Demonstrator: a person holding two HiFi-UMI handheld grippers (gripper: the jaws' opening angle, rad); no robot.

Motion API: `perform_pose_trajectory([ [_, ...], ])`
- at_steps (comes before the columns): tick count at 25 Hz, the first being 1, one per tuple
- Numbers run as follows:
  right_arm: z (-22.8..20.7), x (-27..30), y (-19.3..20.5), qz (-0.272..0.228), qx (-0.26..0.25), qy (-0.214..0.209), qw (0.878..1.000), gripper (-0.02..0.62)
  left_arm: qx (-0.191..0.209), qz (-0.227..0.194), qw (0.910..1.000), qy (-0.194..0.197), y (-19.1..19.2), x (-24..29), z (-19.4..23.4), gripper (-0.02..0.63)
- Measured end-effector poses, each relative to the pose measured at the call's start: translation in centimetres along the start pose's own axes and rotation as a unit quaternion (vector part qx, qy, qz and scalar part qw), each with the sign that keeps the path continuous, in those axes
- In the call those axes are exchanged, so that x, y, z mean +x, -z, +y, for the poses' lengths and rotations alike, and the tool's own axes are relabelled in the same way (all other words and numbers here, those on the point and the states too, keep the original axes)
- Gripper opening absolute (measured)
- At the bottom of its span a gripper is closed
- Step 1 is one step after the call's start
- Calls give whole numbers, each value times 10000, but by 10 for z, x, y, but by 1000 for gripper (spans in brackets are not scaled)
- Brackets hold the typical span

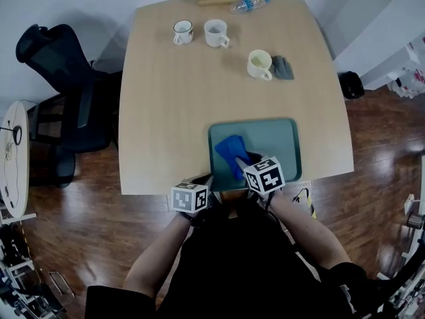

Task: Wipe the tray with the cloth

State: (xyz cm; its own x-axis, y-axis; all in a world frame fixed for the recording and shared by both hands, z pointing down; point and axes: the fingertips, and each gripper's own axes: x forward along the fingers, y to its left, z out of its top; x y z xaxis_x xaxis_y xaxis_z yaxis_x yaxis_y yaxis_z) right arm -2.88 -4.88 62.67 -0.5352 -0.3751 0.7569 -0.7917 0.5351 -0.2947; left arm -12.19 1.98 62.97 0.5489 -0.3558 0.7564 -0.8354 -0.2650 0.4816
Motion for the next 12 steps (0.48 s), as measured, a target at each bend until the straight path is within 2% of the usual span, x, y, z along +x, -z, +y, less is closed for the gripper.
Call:
perform_pose_trajectory([
  [3, -81, -41, 26, 156, 67, 897, 9958, 107, -90, -35, 10000, 19, -1, 3, -2, 5],
  [6, -145, -86, 42, 163, 203, 1589, 9869, 107, -225, -72, 9997, 101, 0, 4, -4, 5],
  [10, -202, -152, 39, -164, 256, 2522, 9672, 107, -260, -110, 9995, 117, 1, 5, -5, 5],
  [12, -212, -164, 40, -236, 250, 2715, 9618, 107, -305, -137, 9994, 84, 1, 5, -5, 5],
])
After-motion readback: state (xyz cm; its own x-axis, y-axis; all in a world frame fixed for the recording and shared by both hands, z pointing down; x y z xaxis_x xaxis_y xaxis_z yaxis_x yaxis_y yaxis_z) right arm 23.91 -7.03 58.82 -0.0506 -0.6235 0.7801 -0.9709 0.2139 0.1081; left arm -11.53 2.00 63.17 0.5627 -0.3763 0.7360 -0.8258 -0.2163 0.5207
